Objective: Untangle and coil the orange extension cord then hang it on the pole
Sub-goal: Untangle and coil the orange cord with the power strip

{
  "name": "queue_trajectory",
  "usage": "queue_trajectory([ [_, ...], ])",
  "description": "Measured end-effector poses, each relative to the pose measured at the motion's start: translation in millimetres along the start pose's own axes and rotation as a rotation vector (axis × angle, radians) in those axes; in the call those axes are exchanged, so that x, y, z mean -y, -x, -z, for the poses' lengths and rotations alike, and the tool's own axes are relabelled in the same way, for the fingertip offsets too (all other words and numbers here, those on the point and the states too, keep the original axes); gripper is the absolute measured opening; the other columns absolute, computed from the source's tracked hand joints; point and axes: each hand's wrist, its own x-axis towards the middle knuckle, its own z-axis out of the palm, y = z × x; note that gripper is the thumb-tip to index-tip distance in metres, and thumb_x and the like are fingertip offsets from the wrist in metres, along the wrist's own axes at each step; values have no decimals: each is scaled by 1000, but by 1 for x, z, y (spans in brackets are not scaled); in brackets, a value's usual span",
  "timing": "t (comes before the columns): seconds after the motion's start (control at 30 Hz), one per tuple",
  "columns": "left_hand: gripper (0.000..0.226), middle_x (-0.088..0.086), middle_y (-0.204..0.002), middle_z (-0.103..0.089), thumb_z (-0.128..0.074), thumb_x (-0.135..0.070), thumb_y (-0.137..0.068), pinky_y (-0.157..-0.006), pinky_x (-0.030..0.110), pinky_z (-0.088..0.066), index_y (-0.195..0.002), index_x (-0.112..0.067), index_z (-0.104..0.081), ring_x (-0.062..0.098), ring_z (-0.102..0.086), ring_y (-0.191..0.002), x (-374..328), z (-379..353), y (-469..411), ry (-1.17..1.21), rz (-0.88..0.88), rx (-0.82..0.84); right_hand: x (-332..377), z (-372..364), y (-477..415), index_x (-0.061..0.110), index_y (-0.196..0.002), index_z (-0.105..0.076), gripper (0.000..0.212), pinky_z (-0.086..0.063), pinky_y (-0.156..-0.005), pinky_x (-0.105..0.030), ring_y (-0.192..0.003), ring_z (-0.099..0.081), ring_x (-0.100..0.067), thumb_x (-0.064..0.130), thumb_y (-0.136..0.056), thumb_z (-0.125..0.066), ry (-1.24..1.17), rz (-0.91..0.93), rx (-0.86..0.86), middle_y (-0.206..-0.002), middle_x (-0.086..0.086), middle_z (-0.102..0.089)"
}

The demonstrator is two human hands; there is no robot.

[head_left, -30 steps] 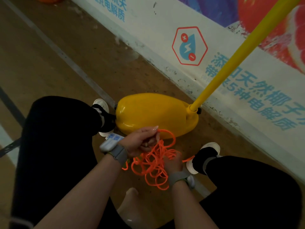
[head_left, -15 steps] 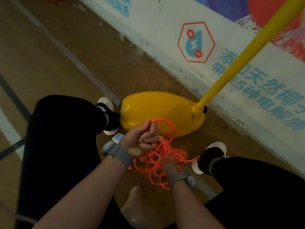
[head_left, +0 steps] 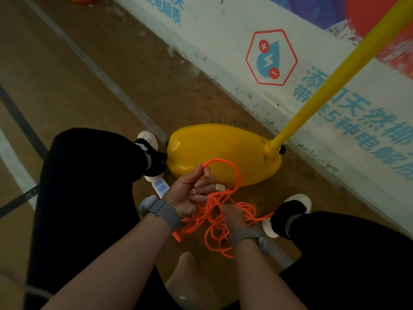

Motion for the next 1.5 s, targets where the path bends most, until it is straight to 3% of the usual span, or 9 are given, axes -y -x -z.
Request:
queue_trajectory([
  [0.13, 29, 1, -68, -36, -42, -29, -101, -42, 13, -29, -98, -3, -55, 5, -23, -55, -4, -3, -2, -11, 4, 49, -21, -8, -7, 1, -92, -62, 60, -44, -58, -29, -64, -57, -23, 44, -52, -80, 20, -73, 6, -81, -13, -63],
  [0.3, 31, 4, -70, -48, -41, -30, -100, -41, 14, -32, -98, -4, -57, 6, -26, -55, -8, 11, -4, 82, -81, 40, 5, -17, 20, 12, -58, -55, 27, -36, -41, -18, -40, -49, -10, 2, -74, -75, 48, -6, 62, -48, 1, -56],
  [0.43, 29, -1, -63, -47, -40, -30, -100, -42, 16, -39, -99, -9, -60, 6, -40, -47, -15, 25, -14, -20, -428, -636, 14, -13, 35, 15, -66, -57, 22, -38, -43, -17, -46, -51, -10, 2, -83, -63, 101, 5, 168, -60, -4, -54],
  [0.6, 48, 24, -138, -43, -50, -26, -96, -103, 46, -36, -138, -4, -41, 38, -43, -125, -12, 62, -5, -1331, -81, -1504, 42, 1, 51, 5, -86, -67, 4, -52, -54, -22, -55, -62, -12, 3, -83, -66, -150, 39, 229, -68, -9, -70],
  [0.73, 32, 15, -125, -55, -57, -28, -93, -91, 33, -40, -119, -10, -61, 31, -51, -115, 14, 45, -10, -1864, -198, -1057, 56, 13, 57, 0, -105, -66, 20, -53, -80, -47, -80, -66, -30, 10, -88, -61, -404, 62, 209, -95, -20, -69],
  [0.83, 35, 10, -100, -70, -42, -37, -100, -85, 37, -49, -102, -13, -68, 26, -64, -94, 32, 31, -12, -1659, -103, -678, 61, 17, 61, 2, -103, -66, 19, -54, -71, -40, -74, -66, -27, 15, -90, -60, -503, 99, 194, -89, -17, -69],
  [1.2, 20, -6, -67, -57, -63, -28, -89, -59, 14, -40, -70, -25, -61, -1, -52, -59, 29, 11, -7, -1602, -162, -413, 66, 27, 71, 6, -102, -65, 30, -55, -78, -45, -79, -67, -29, 32, -92, -56, -607, 71, 241, -95, -20, -68],
  [1.37, 33, -6, -57, -57, -56, -31, -94, -60, 22, -41, -65, -15, -62, 0, -52, -54, 24, 18, -9, -1424, -371, -689, 66, 27, 78, 5, -91, -63, 50, -53, -56, -29, -52, -62, -16, 54, -86, -55, -643, -3, 405, -59, -5, -65],
  [1.5, 39, -6, -42, -52, -50, -26, -97, -56, 25, -42, -60, -17, -56, 14, -50, -49, 1, 45, -7, -783, -494, -1203, 66, 37, 72, 12, -69, -48, 57, -18, -40, -14, -30, -28, -6, 68, -74, -56, -783, -44, 306, -34, 6, -30],
])
